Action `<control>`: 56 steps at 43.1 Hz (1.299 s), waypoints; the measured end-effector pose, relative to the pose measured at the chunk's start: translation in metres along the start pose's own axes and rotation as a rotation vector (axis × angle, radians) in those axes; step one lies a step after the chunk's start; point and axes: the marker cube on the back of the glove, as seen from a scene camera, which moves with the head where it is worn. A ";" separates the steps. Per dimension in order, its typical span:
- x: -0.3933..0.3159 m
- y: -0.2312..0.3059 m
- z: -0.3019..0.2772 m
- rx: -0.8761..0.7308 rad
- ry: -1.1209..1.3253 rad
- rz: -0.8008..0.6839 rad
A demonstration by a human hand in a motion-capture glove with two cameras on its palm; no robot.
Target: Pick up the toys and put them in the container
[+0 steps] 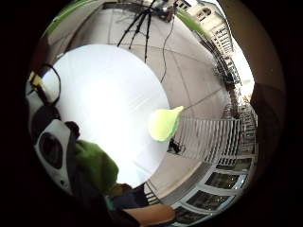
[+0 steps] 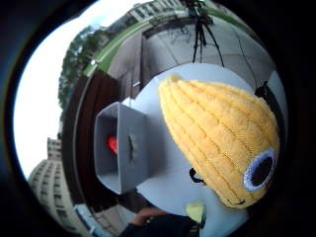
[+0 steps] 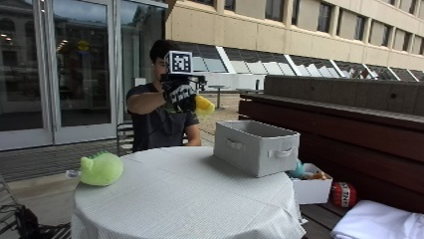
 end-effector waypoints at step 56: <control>-0.328 0.052 -0.042 -0.089 -0.153 -0.338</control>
